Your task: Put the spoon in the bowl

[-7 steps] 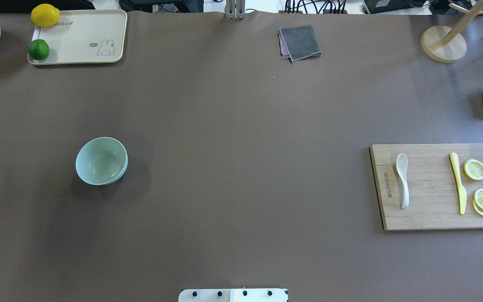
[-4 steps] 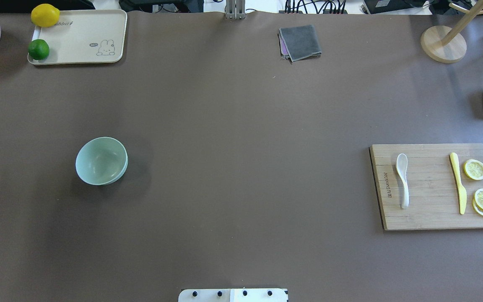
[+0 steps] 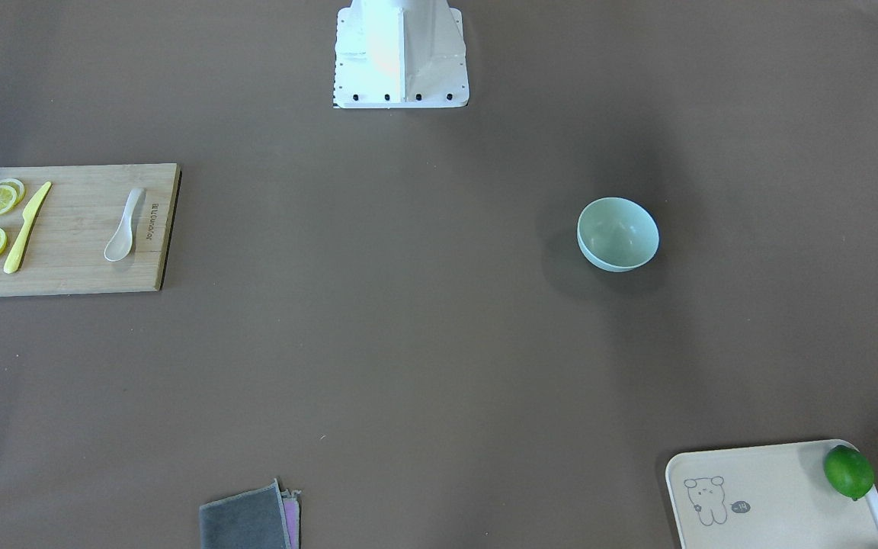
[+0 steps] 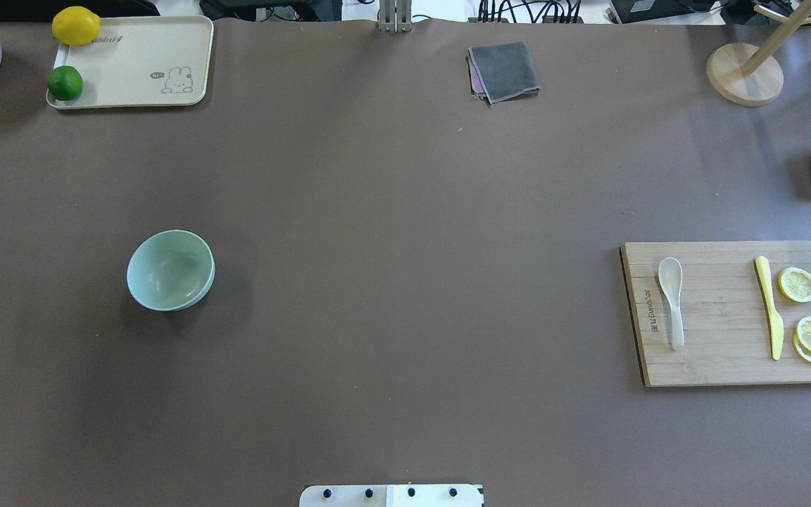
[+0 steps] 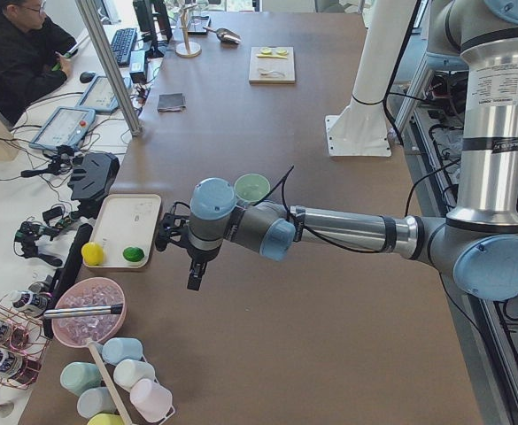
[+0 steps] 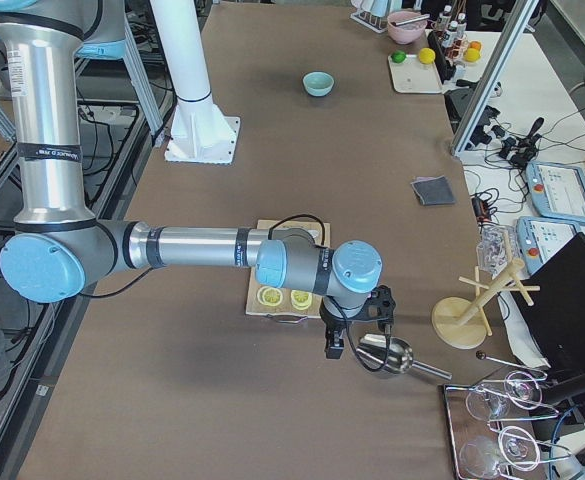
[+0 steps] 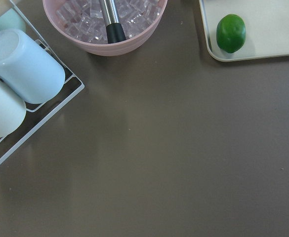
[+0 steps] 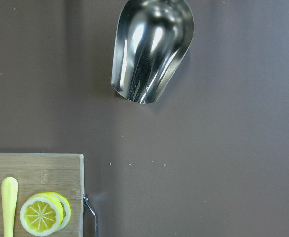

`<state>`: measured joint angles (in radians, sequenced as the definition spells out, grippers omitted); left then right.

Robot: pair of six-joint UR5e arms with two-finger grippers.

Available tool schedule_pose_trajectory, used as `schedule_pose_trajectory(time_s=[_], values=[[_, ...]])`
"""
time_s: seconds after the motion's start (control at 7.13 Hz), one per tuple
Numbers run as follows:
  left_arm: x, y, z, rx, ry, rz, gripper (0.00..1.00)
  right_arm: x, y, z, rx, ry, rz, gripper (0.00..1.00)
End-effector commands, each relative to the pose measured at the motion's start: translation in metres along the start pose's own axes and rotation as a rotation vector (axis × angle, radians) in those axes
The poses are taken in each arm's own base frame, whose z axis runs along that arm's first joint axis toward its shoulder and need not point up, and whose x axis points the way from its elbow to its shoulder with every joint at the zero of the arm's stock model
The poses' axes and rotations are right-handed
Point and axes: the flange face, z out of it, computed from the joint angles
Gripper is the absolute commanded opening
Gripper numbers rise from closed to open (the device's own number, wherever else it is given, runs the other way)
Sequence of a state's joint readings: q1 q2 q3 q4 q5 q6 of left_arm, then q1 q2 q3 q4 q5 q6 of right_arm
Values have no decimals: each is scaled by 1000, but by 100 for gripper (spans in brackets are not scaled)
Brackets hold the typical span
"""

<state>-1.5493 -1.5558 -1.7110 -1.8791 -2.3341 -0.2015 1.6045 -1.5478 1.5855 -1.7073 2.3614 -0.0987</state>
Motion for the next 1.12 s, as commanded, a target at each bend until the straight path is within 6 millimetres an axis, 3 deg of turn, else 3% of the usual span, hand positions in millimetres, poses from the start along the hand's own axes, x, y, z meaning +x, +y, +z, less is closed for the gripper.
schedule_pose_trajectory(time_s=[0.0, 0.14, 0.28, 0.42, 0.7, 0.84, 0.98], values=[[72, -9, 11, 53, 82, 203, 98, -3, -2, -1, 4, -11, -3, 100], [120, 2, 44, 71, 180, 295, 98, -5, -3, -3, 8, -23, -4, 100], [183, 14, 81, 0, 274, 120, 98, -5, -3, -3, 8, -23, -4, 100], [233, 28, 102, -36, 348, 84, 98, -6, -4, -4, 10, -23, -6, 100], [292, 52, 141, -129, 355, -38, 98, -10, -4, -8, 18, -22, -5, 100], [333, 79, 171, -150, 334, -16, 98, -8, 2, -6, 14, -23, -3, 100], [349, 89, 179, -154, 334, 3, 98, -9, 2, -6, 15, -21, -4, 100]])
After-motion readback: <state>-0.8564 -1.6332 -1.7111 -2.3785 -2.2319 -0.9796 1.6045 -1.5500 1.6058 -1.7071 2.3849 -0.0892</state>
